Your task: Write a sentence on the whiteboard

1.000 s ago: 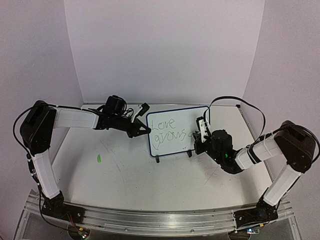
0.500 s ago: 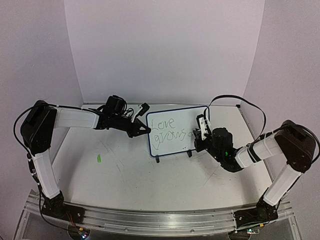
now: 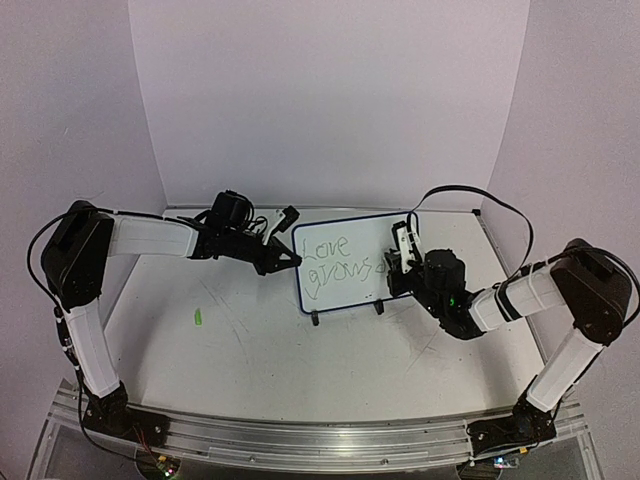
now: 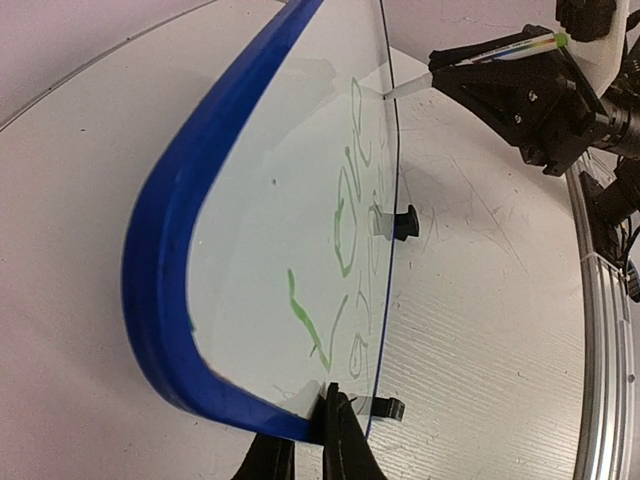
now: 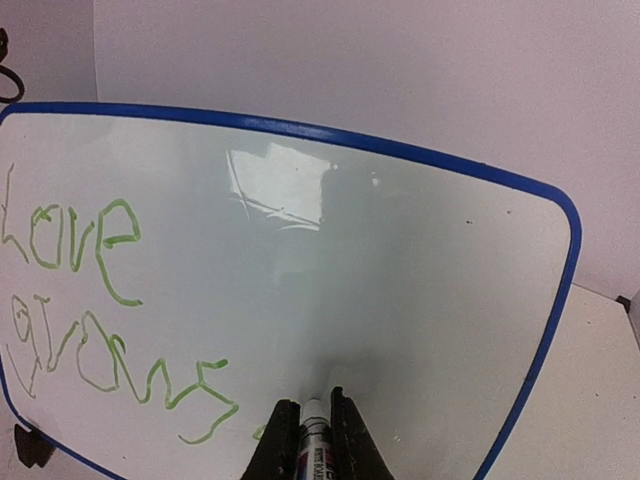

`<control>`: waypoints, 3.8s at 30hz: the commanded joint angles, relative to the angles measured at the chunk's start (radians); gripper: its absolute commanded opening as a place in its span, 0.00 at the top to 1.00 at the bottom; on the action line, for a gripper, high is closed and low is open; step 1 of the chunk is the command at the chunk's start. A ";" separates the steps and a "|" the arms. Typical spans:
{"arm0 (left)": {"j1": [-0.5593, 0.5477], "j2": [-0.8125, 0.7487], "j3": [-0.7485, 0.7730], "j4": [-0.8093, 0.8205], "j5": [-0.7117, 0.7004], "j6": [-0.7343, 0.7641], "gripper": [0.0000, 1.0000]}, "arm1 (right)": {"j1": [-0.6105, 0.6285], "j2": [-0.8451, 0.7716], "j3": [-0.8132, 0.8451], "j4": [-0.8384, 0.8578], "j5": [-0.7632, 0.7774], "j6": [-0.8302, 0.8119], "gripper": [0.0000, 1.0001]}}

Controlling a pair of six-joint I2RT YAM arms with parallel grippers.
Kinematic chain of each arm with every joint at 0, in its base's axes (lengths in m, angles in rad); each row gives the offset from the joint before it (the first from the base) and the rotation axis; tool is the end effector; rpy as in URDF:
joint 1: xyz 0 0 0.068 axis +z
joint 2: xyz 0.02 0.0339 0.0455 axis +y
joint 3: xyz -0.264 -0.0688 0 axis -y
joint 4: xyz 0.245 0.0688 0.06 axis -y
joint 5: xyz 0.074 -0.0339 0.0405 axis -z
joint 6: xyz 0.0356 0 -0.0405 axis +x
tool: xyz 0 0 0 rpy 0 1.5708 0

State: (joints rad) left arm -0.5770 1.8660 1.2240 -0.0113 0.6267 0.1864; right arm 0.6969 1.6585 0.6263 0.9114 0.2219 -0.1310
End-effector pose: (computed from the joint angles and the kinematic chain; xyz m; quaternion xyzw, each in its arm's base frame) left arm 0.3327 -0.2415 0.2049 0.4444 0.7407 -0.3529 0.3596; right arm 0.2567 0.2047 0.1838 -0.2320 0.7106 0.1044 0.6560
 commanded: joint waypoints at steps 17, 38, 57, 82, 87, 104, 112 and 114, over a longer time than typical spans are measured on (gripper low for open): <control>0.006 0.077 -0.027 -0.162 -0.218 0.151 1.00 | -0.019 -0.012 -0.017 0.022 -0.022 0.043 1.00; 0.006 0.085 -0.024 -0.168 -0.226 0.156 1.00 | -0.019 -0.123 -0.095 -0.007 -0.040 0.074 1.00; 0.006 0.090 -0.021 -0.171 -0.218 0.156 1.00 | -0.060 -0.069 -0.054 0.013 -0.050 0.073 1.00; 0.006 0.081 -0.022 -0.173 -0.217 0.158 1.00 | -0.055 -0.020 -0.048 0.013 -0.109 0.091 1.00; 0.006 0.079 -0.021 -0.175 -0.216 0.157 1.00 | -0.053 -0.027 -0.072 0.011 -0.096 0.107 1.00; 0.005 0.079 -0.021 -0.176 -0.211 0.156 1.00 | -0.053 -0.050 -0.071 0.053 0.008 0.074 1.00; 0.006 0.080 -0.020 -0.177 -0.211 0.157 1.00 | -0.053 -0.054 -0.060 0.074 -0.014 0.058 1.00; 0.006 0.079 -0.019 -0.177 -0.211 0.157 1.00 | -0.053 -0.055 -0.060 0.075 -0.012 0.057 1.00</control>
State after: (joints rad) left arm -0.5774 1.8751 1.2375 -0.0250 0.6235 0.2071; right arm 0.6430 1.6341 0.5423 0.9335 0.1940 -0.0590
